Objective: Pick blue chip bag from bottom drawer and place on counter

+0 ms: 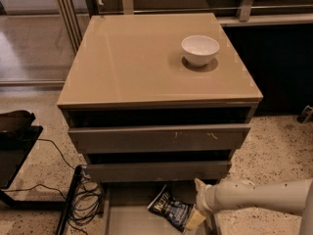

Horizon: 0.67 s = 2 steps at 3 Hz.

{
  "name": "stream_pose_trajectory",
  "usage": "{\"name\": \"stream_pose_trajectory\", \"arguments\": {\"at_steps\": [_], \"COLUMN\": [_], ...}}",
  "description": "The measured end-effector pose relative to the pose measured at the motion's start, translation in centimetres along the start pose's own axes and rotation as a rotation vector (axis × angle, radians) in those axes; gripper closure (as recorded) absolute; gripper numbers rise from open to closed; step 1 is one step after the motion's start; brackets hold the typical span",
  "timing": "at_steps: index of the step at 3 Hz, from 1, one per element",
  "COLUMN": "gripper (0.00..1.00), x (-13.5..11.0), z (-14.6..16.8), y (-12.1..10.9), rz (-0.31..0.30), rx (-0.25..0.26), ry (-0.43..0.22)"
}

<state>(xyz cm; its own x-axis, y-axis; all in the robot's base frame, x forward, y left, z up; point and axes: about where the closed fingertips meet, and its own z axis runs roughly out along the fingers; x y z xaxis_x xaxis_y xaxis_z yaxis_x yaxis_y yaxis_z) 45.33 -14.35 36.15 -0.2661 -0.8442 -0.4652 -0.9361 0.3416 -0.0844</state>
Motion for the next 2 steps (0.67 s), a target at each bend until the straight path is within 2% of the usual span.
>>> {"name": "stream_pose_trajectory", "arguments": {"at_steps": [1, 2], "gripper": [0.0, 0.0], "x": [-0.2, -0.5], "z": [-0.5, 0.8], "y": [0.1, 0.5], "rz": [-0.022, -0.025], "rx": [0.016, 0.005], "ry": [0.015, -0.019]}}
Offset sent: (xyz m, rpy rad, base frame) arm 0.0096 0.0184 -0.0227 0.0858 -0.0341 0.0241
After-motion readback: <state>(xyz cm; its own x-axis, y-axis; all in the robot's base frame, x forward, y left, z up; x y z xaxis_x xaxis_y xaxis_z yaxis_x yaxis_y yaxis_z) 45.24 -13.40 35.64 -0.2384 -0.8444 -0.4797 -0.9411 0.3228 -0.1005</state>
